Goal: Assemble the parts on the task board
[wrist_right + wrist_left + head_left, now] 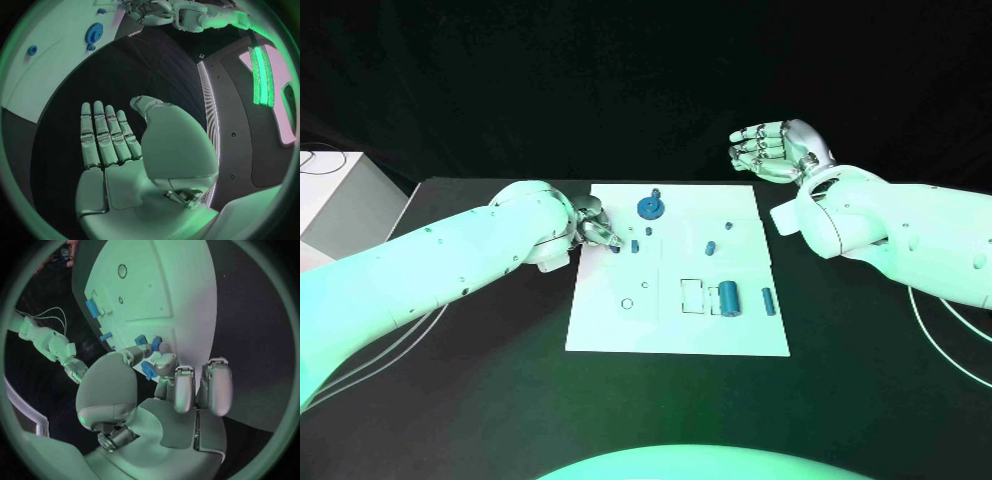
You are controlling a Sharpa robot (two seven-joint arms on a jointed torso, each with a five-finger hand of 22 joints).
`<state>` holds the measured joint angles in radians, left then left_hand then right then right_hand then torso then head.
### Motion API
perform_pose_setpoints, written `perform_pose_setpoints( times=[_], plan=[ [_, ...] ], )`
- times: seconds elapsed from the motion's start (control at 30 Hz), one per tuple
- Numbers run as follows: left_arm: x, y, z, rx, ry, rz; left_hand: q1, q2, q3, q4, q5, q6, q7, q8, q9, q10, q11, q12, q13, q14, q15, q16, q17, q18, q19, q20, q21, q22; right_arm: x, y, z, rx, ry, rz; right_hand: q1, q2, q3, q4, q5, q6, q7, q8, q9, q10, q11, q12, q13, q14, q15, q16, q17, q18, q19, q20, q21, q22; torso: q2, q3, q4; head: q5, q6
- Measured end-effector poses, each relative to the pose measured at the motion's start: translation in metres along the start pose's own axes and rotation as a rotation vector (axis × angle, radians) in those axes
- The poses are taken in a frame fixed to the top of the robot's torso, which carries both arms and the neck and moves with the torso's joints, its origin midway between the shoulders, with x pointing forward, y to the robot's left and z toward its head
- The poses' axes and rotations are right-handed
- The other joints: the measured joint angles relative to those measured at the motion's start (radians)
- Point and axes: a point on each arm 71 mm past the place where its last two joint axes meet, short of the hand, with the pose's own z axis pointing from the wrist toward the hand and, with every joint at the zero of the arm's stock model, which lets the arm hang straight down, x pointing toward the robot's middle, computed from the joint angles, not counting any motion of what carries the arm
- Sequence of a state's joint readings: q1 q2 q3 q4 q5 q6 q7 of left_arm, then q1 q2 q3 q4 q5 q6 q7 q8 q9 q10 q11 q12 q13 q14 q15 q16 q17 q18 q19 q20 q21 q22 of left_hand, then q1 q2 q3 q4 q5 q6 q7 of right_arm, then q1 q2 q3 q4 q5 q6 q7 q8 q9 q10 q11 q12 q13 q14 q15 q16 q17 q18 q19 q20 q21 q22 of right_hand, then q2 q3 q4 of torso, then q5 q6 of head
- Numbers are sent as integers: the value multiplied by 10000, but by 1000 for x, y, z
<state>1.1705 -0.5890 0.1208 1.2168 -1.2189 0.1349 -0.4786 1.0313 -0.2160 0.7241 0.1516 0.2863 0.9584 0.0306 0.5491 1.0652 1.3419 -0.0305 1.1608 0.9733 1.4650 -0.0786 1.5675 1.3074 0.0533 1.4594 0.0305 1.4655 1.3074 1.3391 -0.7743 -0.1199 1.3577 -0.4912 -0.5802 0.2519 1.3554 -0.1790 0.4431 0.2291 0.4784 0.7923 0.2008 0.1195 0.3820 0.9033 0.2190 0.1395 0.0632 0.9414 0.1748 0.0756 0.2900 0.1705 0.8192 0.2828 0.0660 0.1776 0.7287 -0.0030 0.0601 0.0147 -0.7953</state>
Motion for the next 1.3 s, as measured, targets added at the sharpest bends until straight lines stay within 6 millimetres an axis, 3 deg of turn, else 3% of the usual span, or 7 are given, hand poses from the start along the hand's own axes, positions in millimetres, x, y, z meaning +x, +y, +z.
perform_pose_setpoints(
  times=[0.5,0.7,1.3],
  plan=[
    [0,2,1,-88,-97,-38,-209,80,-1040,572,-37,1,0,-99,-34,0,0,0,0,0,0,0,0,0,0,1,0,0,0,0,0,13,13,5,0,0,0,0,0,0,0,0,-9,0,0,1,0,0,0,0,-21,0,-36,36,0,-42,2,3,2,-9,-12],
    [0,3,1,-111,-100,-24,-289,0,-1650,844,-74,55,13,-123,-35,0,0,0,0,0,0,0,0,0,1,1,-39,0,0,0,0,23,22,8,0,0,0,0,0,0,0,0,-9,0,0,1,0,0,0,0,-36,0,-36,36,0,-53,0,3,-1,-12,-15],
    [0,2,1,-114,-39,78,-289,0,-2539,1356,-114,30,36,-135,-47,1,1,0,0,0,0,0,0,0,1,1,-39,0,1,0,-1,46,83,28,1,0,0,0,-1,0,0,0,-26,28,28,-39,0,0,0,0,-52,0,-57,57,0,-96,-6,-11,7,-17,-12]
  ],
)
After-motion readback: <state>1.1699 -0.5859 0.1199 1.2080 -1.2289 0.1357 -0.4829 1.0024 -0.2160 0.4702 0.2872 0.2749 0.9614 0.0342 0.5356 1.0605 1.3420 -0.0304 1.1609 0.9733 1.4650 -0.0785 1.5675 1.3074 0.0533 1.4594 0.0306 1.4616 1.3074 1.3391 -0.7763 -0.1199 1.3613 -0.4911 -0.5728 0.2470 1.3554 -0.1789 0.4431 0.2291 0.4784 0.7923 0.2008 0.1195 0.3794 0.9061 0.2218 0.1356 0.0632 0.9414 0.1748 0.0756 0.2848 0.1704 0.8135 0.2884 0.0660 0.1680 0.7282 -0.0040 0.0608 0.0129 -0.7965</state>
